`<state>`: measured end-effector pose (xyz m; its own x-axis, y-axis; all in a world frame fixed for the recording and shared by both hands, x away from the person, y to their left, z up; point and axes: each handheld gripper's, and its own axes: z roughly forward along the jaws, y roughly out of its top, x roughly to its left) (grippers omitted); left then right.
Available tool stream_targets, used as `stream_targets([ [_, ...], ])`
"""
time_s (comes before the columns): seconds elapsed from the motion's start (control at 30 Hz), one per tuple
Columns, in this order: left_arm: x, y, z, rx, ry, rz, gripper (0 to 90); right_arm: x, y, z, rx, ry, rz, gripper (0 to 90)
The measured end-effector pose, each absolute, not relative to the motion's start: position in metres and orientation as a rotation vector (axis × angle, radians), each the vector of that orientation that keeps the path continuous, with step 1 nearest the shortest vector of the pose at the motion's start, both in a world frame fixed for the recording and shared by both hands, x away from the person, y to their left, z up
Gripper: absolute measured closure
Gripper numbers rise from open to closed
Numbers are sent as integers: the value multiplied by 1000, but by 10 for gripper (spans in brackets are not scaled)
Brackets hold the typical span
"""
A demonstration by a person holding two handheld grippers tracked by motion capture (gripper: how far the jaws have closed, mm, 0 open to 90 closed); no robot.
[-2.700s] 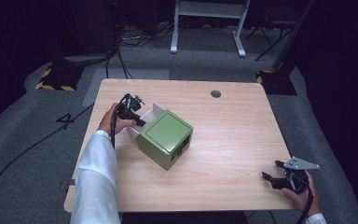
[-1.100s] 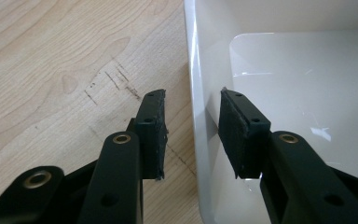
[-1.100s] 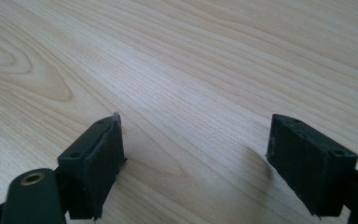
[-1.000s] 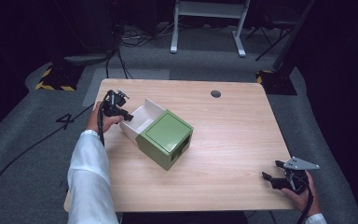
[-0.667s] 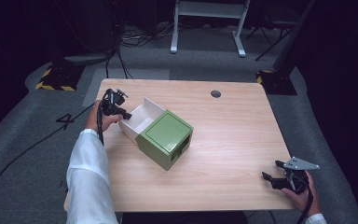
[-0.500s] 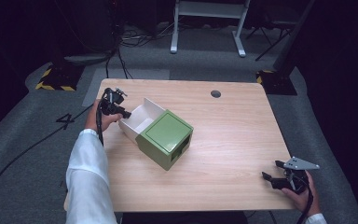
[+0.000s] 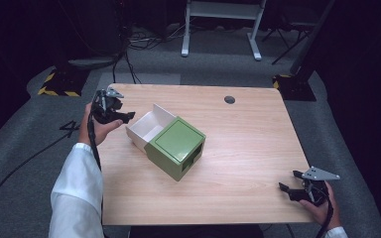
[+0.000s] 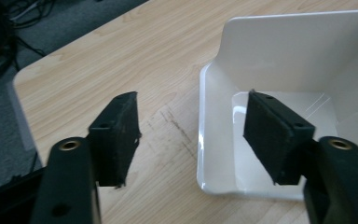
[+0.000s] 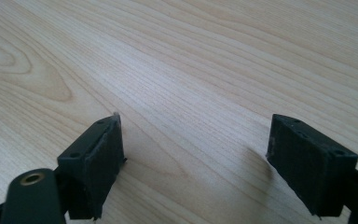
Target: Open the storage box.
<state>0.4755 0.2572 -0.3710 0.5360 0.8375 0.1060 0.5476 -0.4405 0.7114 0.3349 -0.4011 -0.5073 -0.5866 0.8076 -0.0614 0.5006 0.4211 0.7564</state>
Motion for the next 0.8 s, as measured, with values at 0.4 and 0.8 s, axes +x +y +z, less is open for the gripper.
stream_targets([
  [0.4,425,262,-373,2132,1078,773,206,335,-401,-507,1116,2264,997,186],
  [0.8,375,258,-392,2143,1035,788,180,335,-401,-507,1114,2263,995,186],
])
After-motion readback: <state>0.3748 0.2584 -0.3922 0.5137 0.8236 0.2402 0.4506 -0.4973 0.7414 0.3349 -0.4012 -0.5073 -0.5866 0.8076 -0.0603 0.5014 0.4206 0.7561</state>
